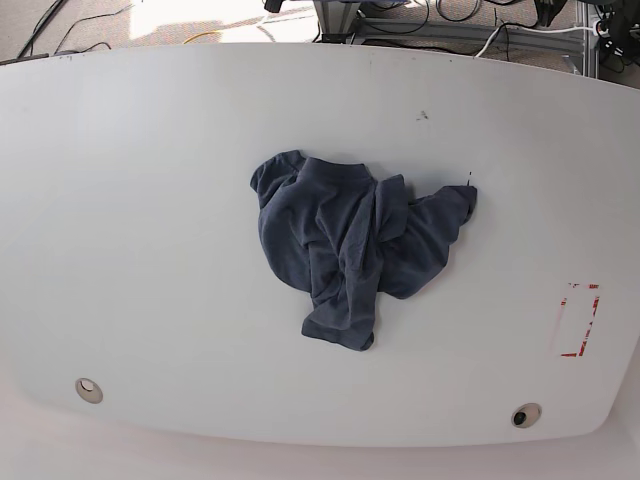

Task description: Layout the t-shirt on the table in an organized manner, then fold the t-shirt properly

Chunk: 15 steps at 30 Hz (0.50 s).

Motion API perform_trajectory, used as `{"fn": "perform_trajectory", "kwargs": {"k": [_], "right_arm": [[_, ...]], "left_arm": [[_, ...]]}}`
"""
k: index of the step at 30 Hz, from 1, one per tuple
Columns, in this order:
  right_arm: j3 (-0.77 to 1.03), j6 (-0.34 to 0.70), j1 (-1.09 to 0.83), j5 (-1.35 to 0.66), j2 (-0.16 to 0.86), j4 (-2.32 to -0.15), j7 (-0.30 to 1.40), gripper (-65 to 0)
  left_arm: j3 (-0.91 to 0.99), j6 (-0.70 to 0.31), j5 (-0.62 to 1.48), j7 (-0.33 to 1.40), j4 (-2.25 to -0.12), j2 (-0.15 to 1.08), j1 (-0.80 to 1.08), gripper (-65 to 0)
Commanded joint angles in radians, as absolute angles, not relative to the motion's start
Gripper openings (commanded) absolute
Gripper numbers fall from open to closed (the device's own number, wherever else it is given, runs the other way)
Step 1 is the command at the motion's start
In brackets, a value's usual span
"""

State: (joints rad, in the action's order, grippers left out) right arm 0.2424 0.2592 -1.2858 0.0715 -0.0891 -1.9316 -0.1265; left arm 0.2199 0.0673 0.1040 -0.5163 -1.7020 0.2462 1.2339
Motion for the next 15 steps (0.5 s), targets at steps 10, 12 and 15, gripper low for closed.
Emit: {"fn": "perform_trajectory", "kwargs": {"k": [10,12,15], "right_arm": [[0.280,0.252,-1.309,0.064,-0.084,-2.020,-0.148,-64.5],[0.280,0.252,-1.309,0.064,-0.077,-2.020,-0.148,-64.5],[0.280,0.252,-1.288,0.064,-0.068,-2.020,-0.148,-64.5]], "left_arm": [[0.225,0.071,0.107,-0.538,-1.796,0.248,1.227,-64.6],[0.225,0.071,0.107,-0.538,-1.799,0.248,1.210,-64.6],[0.225,0.071,0.107,-0.538,-1.799,0.248,1.182,-64.6]]}}
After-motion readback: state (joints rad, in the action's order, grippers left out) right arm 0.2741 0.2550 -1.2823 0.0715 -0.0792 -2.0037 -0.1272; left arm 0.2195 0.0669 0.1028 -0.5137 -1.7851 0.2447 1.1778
